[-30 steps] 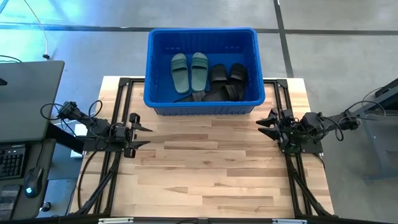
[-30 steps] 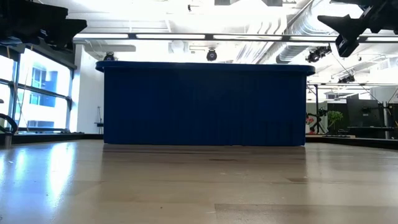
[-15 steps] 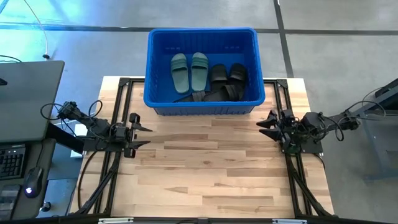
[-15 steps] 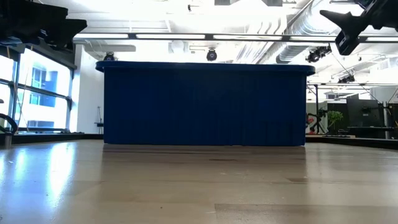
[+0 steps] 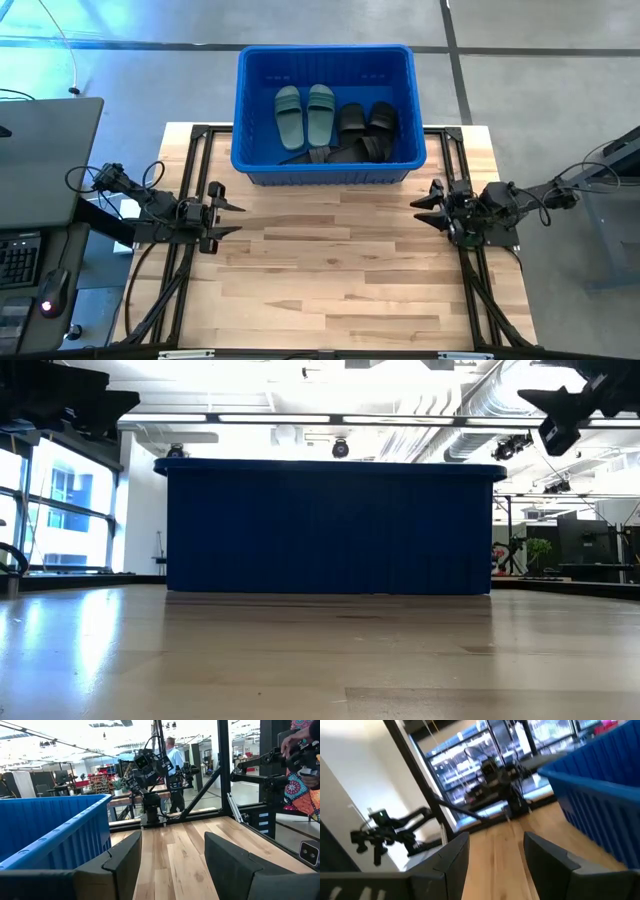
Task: Pick and place slides into bin
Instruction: Return to Home Position
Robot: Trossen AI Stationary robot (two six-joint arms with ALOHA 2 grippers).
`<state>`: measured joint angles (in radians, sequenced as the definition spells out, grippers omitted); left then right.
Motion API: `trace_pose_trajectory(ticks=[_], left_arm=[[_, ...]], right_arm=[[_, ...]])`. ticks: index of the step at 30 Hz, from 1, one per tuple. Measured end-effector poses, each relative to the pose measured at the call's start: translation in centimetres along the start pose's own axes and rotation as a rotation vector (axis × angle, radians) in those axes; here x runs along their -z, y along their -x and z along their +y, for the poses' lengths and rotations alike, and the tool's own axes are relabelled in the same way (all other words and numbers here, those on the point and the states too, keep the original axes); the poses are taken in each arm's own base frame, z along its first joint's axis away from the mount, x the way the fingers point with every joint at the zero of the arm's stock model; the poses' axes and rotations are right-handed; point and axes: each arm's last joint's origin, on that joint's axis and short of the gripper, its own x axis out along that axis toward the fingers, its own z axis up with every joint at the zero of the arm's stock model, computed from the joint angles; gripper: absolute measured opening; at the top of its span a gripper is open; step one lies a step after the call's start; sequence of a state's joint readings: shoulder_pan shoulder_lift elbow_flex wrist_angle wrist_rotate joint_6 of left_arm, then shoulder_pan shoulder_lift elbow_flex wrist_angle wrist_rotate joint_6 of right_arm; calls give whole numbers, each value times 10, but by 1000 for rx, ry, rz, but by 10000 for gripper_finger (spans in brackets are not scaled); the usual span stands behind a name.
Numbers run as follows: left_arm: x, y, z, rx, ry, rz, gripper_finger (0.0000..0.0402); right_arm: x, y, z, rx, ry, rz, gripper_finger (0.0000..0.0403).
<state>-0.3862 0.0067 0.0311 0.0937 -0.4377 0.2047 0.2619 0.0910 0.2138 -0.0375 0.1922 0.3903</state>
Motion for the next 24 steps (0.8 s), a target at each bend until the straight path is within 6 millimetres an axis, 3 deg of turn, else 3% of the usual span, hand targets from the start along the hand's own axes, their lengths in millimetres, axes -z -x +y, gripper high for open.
trace_pose_trajectory(ticks=[13, 19, 24], left_arm=[[0, 0, 0, 0, 0, 0, 200], [0, 0, 0, 0, 0, 0, 200], [0, 0, 0, 0, 0, -1, 200]], right_arm=[[-4, 0, 2, -48, 26, -49, 179], [24, -5, -5, -184, 58, -215, 177], [17, -4, -2, -209, 60, -209, 179]])
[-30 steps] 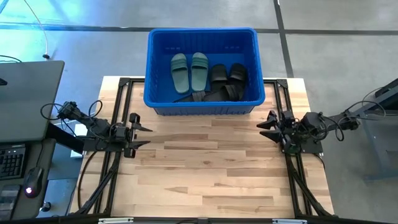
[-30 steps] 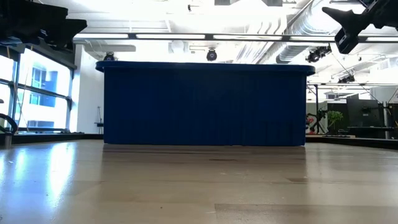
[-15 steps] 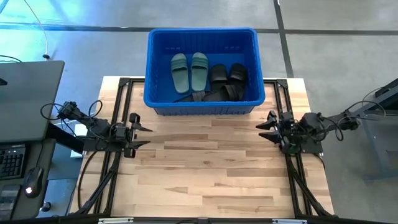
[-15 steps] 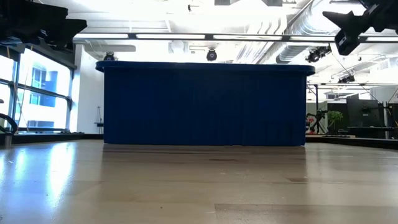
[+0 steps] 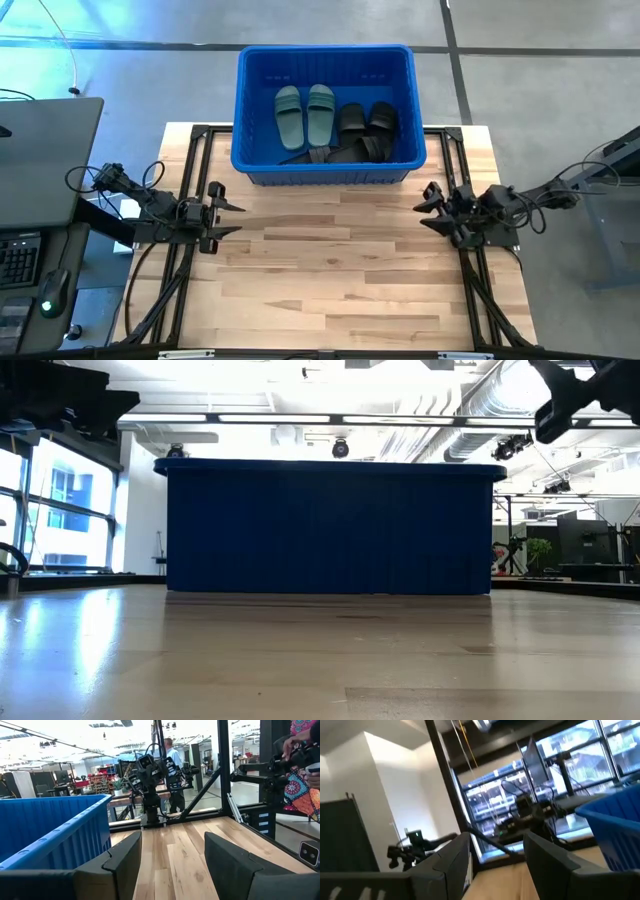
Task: Pick and place slides into bin
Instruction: Return to Home Position
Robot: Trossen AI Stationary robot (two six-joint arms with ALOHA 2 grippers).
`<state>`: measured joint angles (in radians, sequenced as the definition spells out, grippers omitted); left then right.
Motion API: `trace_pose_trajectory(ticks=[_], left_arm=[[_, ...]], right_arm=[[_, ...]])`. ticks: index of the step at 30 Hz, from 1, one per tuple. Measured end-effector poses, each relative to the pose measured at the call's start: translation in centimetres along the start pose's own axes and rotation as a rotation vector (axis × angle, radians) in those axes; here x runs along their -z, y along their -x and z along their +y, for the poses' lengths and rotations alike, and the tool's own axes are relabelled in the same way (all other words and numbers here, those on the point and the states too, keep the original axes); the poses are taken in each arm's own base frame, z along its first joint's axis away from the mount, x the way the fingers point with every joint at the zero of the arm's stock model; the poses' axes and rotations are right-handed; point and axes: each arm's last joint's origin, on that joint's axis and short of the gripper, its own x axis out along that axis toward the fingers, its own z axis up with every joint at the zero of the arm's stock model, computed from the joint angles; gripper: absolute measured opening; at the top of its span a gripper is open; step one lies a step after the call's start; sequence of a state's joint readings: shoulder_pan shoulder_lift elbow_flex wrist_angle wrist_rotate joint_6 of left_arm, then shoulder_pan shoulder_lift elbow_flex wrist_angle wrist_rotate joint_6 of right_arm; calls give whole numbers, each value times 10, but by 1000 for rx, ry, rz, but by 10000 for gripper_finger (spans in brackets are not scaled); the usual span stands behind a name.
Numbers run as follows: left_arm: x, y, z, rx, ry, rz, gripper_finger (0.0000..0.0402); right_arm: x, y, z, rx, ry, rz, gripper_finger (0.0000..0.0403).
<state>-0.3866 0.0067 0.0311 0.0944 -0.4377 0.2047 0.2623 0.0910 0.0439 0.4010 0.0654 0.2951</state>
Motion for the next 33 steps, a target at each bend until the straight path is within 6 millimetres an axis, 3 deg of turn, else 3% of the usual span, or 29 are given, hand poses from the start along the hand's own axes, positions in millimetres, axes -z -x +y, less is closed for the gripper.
trace_pose_trajectory(ticks=[12, 33], left_arm=[[5, 0, -1, 10, -23, 48, 200], [5, 0, -1, 10, -23, 47, 200]], right_arm=[[15, 1, -7, 141, -69, 141, 177], [37, 9, -16, 276, -37, 365, 177]])
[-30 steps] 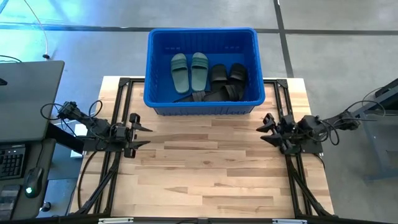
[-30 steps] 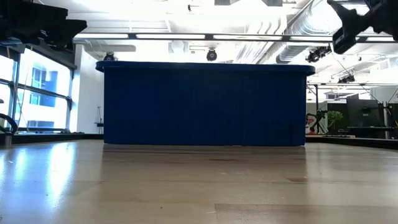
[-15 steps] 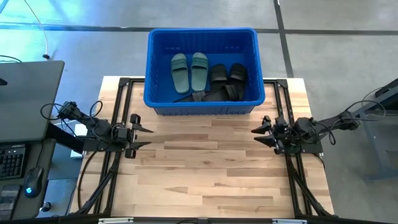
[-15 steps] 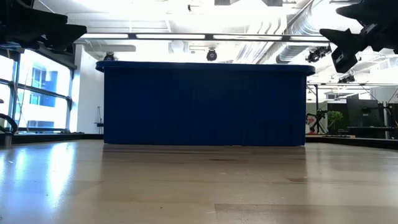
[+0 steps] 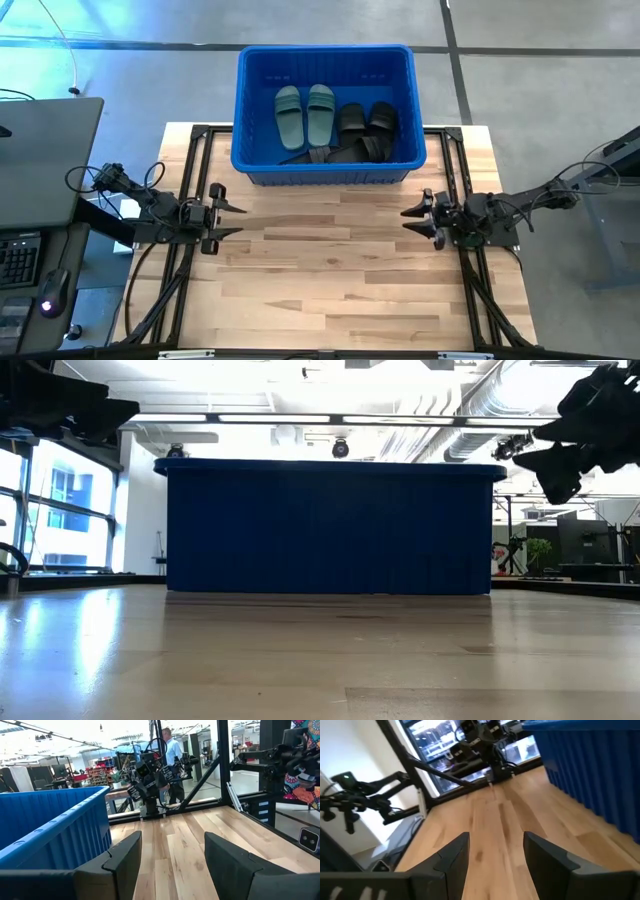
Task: Pick and place slides into bin
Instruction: Return to Home Position
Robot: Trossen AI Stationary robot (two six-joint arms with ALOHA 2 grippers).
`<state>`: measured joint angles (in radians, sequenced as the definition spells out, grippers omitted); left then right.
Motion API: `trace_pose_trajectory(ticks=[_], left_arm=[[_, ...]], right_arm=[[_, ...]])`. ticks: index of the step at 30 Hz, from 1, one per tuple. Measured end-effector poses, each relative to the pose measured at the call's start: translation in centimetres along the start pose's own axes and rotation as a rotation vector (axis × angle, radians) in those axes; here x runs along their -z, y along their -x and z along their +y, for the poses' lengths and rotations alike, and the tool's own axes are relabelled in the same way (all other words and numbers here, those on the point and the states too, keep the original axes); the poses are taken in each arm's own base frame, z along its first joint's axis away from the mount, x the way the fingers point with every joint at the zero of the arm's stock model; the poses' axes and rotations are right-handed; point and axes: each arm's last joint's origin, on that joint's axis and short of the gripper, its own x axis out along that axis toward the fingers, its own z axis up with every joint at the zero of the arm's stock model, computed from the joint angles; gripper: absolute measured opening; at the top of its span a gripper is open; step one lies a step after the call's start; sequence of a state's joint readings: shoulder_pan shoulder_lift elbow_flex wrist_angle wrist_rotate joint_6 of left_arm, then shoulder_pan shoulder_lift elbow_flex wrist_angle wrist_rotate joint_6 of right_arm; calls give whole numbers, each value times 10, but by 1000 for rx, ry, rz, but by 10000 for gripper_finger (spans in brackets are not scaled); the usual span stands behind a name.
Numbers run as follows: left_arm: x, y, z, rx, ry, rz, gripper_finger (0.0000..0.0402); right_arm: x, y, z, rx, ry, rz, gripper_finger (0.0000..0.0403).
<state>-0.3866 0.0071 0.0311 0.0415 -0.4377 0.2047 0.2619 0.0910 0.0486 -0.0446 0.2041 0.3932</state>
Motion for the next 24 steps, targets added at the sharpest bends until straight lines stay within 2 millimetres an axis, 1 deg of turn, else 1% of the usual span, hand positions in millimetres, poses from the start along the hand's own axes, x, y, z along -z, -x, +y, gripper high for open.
trace_pose_trajectory(ticks=[2, 7, 24], left_arm=[[0, 0, 0, 0, 0, 0, 200], [0, 0, 0, 0, 0, 0, 200], [0, 0, 0, 0, 0, 0, 200]], right_arm=[[1, 0, -1, 16, -1, 4, 179], [2, 0, -1, 24, -71, 13, 179], [2, 0, -1, 22, -73, 15, 179]])
